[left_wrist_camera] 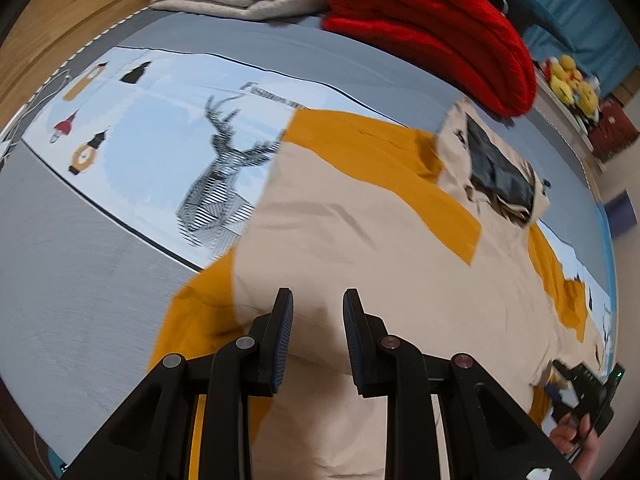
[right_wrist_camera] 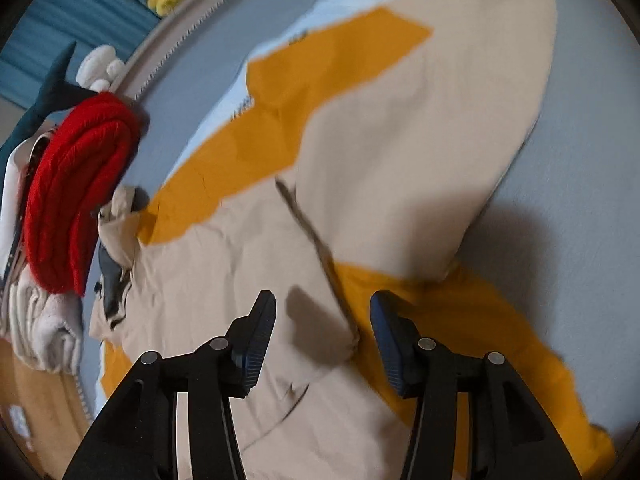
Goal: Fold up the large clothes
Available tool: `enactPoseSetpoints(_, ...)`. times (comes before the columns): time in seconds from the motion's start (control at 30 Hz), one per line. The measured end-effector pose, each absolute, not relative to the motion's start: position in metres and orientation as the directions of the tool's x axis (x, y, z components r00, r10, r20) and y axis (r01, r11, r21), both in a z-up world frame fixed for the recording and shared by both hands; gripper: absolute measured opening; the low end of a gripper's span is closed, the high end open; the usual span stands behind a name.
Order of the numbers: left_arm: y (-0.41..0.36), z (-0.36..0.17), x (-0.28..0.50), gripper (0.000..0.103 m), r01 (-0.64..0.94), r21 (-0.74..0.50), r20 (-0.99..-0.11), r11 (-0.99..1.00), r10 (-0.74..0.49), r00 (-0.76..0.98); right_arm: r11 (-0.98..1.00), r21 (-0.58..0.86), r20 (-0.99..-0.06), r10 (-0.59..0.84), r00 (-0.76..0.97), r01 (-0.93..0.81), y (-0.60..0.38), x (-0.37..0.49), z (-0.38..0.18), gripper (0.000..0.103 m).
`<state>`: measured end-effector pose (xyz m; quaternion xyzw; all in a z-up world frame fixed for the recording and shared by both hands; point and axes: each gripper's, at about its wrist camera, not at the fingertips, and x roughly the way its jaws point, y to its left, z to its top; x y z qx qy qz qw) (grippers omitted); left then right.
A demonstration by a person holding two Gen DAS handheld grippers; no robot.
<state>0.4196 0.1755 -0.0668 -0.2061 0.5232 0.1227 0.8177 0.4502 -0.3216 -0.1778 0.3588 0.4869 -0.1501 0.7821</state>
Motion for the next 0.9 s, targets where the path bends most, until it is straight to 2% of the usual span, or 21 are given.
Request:
enactPoseSetpoints(0.07,0.187,-0.066,0.419,0.023,-0.440,-0.207,-0.906,0.874,-0.001,0.424,0.714,0.387,-0.892,0.128,0.434,0.583,-0.317,0.451,-0.186,0.051)
enactPoseSetpoints(0.1,0.194,-0.065,0.419,0.023,-0.453,-0.203,-0.906,0.868,0.009,0.423,0.721,0.379,-0.897,0.133,0.421,0.580,-0.314,0.452,-0.190,0.047)
enactPoseSetpoints(0.13,0.199,-0.066,0.420,0.023,-0.465,-0.198,-0.906,0.863,0.019,0.422,0.726,0.379,-0.897,0.136,0.421,0.574,-0.314,0.452,-0.191,0.031)
enactPoseSetpoints(0.2,0.207,-0.067,0.420,0.023,-0.482,-0.187,-0.909,0.856,0.035,0.415,0.744,0.375,-0.890,0.122,0.440,0.553,-0.311,0.452,-0.187,0.014)
enactPoseSetpoints(0.23,0.209,-0.068,0.420,0.023,-0.484,-0.182,-0.910,0.856,0.039,0.412,0.746,0.396,-0.874,0.126,0.470,0.536,-0.311,0.451,-0.181,0.010)
enactPoseSetpoints(0.33,0.210,-0.075,0.423,0.023,-0.476,-0.162,-0.918,0.864,0.046,0.395,0.767,0.404,-0.824,0.069,0.563,0.498,-0.315,0.450,-0.153,0.009)
enactPoseSetpoints(0.43,0.205,-0.092,0.427,0.025,-0.452,-0.168,-0.932,0.876,0.008,0.361,0.787,0.379,-0.795,0.008,0.606,0.487,-0.319,0.451,-0.135,0.011)
enactPoseSetpoints(0.53,0.197,-0.113,0.432,0.025,-0.437,-0.187,-0.947,0.880,-0.043,0.319,0.794,0.353,-0.831,0.024,0.555,0.494,-0.321,0.461,-0.143,0.014)
enactPoseSetpoints(0.6,0.191,-0.123,0.435,0.025,-0.433,-0.194,-0.953,0.880,-0.064,0.296,0.788,0.300,-0.834,-0.057,0.549,0.537,-0.324,0.458,-0.141,0.017)
enactPoseSetpoints(0.63,0.188,-0.130,0.436,0.025,-0.428,-0.195,-0.956,0.882,-0.074,0.284,0.785,0.259,-0.821,-0.127,0.557,0.562,-0.326,0.454,-0.135,0.020)
enactPoseSetpoints(0.7,0.184,-0.141,0.440,0.026,-0.419,-0.178,-0.963,0.890,-0.070,0.260,0.787,0.254,-0.791,-0.166,0.589,0.563,-0.327,0.451,-0.126,0.028)
enactPoseSetpoints(0.73,0.183,-0.149,0.441,0.026,-0.419,-0.162,-0.969,0.893,-0.064,0.240,0.808,0.276,-0.779,-0.130,0.614,0.521,-0.325,0.456,-0.125,0.037)
enactPoseSetpoints(0.8,0.182,-0.159,0.442,0.026,-0.429,-0.145,-0.975,0.891,-0.056,0.214,0.842,0.331,-0.800,0.011,0.600,0.425,-0.317,0.472,-0.137,0.049)
enactPoseSetpoints(0.87,0.177,-0.156,0.444,0.026,-0.433,-0.117,-0.979,0.894,-0.030,0.203,0.845,0.392,-0.851,0.184,0.492,0.363,-0.310,0.491,-0.168,0.048)
enactPoseSetpoints(0.9,0.172,-0.147,0.444,0.026,-0.430,-0.107,-0.976,0.897,-0.012,0.218,0.850,0.366,-0.881,0.185,0.436,0.380,-0.309,0.493,-0.181,0.048)
